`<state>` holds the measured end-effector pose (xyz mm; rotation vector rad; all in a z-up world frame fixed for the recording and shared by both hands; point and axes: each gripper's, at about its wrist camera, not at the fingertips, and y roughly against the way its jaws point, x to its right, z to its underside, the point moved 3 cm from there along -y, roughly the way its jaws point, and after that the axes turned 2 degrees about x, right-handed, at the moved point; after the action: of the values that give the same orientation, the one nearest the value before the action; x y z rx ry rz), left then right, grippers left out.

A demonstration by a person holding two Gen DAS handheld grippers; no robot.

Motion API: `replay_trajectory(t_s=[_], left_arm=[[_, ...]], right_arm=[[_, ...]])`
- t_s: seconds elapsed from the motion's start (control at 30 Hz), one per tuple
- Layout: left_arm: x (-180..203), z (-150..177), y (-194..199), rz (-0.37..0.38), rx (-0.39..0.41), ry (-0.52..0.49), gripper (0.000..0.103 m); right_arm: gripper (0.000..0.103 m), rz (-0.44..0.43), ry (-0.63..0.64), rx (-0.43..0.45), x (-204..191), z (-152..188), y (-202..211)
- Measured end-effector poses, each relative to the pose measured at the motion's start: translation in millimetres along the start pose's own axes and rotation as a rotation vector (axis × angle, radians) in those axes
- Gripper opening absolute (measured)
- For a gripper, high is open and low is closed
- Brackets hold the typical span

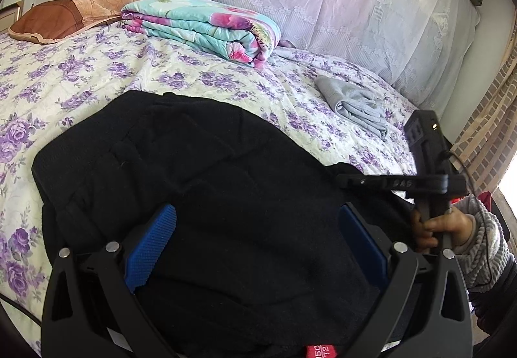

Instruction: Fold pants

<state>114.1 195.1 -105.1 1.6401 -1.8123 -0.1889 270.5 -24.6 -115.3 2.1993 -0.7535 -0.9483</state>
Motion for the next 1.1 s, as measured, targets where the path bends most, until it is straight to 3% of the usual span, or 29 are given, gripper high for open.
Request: replay_trajectory(t_s=[0.03,0.1,0.13,0.17,0.27,0.4,0.43,0.47,0.57,0.83,0.97,1.1], left_arm=[[-0.1,0.0,0.0,-0.001,0.0,-0.001,0.098],[0.0,0.0,0.0,-0.005,-0.001,-0.003,0.098],[0.1,-0.1,-0.4,-0.008,-0.002,-0.005,0.098],[0.5,-0.3,-1.0,-0.012,-0.003,-0.008,0.098],[1.2,-0.4,-2.6,-0.025,-0.007,-0.019,0.098],[2.5,0.6,-3.6,-0.042,-0.01,-0.035,0.098],[2.4,0.6,-3.4,-0.042,-0.01,-0.035,0.098],[2.1,0.7,-3.4,-0.042,-0.009,-0.034,0.098],[2.3,0.7,-3.4,-0.042,-0.009,-0.034,0.098],[3.5,0.8,-3.5,-0.062,-0.006,-0.041,0.098],[4.6,1.6,-3.6,-0.08,-0.007,-0.047,0.098],[6.7,3.7,-3.4,-0.108,-0.009,-0.057,0.098]], right_arm=[[0.006,0.019,0.021,0.03,-3.8,-1.5,8.2],[0.041,0.035,0.039,0.052,-6.9,-1.9,15.4],[0.065,0.03,0.019,0.034,-2.9,0.3,11.5],[0.065,0.023,0.008,0.006,1.7,2.4,4.7],[0.063,0.025,-0.005,0.03,2.8,1.0,13.5],[0.065,-0.087,-0.076,0.2,2.3,10.2,85.3],[0.07,-0.091,-0.088,0.244,5.1,18.1,106.3],[0.076,-0.087,-0.11,0.296,10.6,31.0,131.9],[0.079,-0.04,-0.21,0.43,38.5,87.5,204.1],[0.079,0.207,-0.717,0.668,120.7,293.2,363.0],[0.079,0.22,-0.905,0.724,150.8,352.2,385.7],[0.079,0.142,-0.978,0.745,174.4,360.4,365.5]])
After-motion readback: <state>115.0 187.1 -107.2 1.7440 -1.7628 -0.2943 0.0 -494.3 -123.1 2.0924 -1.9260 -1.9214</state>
